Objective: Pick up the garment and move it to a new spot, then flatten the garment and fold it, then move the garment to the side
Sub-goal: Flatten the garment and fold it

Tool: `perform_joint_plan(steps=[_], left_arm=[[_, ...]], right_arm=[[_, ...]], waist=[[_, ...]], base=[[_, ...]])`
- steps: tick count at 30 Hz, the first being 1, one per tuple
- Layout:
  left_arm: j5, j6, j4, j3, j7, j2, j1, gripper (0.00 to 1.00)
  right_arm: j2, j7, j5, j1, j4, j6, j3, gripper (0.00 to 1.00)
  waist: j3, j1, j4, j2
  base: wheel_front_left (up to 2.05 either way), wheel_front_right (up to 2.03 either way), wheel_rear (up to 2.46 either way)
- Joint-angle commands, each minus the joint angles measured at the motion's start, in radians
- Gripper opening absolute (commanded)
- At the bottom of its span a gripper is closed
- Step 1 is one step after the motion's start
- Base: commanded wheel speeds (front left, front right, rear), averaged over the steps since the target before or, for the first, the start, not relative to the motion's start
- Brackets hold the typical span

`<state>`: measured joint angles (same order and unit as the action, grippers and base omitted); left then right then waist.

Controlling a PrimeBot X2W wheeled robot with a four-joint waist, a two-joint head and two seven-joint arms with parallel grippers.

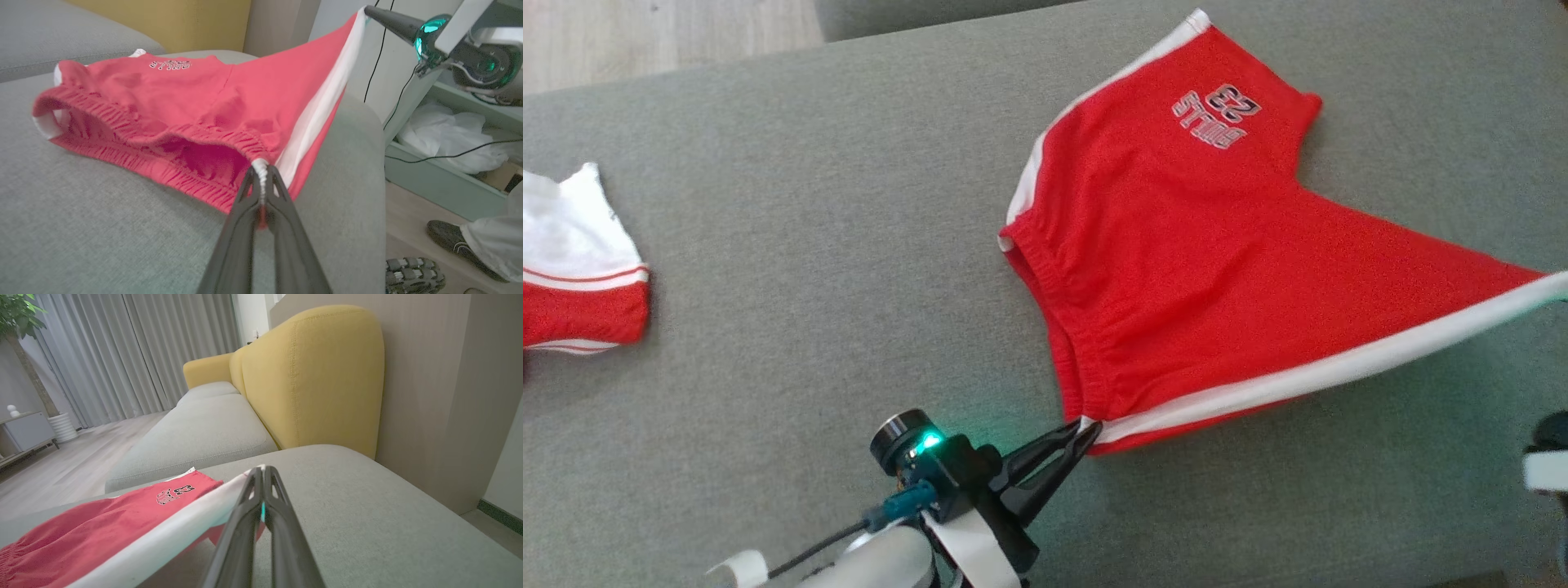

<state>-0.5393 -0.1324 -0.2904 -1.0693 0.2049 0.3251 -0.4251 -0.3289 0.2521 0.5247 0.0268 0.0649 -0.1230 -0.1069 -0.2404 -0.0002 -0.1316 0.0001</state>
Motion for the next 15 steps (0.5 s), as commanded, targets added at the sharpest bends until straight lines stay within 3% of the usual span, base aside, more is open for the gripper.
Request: perform_joint_plan(steps=[1, 8, 15], left_arm=[[-0.026, 0.002, 0.065, 0.038, 0.003, 0.029, -0.006, 0.0], [-0.151, 0.014, 0.188, 0.128, 0.014, -0.01, -0.011, 0.0], [-0.237, 0.005, 0.096, 0.154, 0.005, -0.114, -0.149, 0.0]], right_arm=[[-0.026, -0.009, -0.003, -0.001, -0.079, -0.008, -0.026, 0.0], [-0.025, -0.101, -0.06, -0.048, -0.157, -0.008, -0.098, 0.0], [-0.082, -0.189, -0.088, -0.293, -0.003, -0.008, -0.041, 0.0]], waist=[[0.005, 0.0002, 0.01, -0.0001], [-0.025, 0.0002, 0.048, -0.0001], [-0.083, 0.0002, 0.129, -0.0001]], base=[[0.0, 0.0, 0.0], [0.0, 0.0, 0.0], [0.0, 0.0, 0.0]])
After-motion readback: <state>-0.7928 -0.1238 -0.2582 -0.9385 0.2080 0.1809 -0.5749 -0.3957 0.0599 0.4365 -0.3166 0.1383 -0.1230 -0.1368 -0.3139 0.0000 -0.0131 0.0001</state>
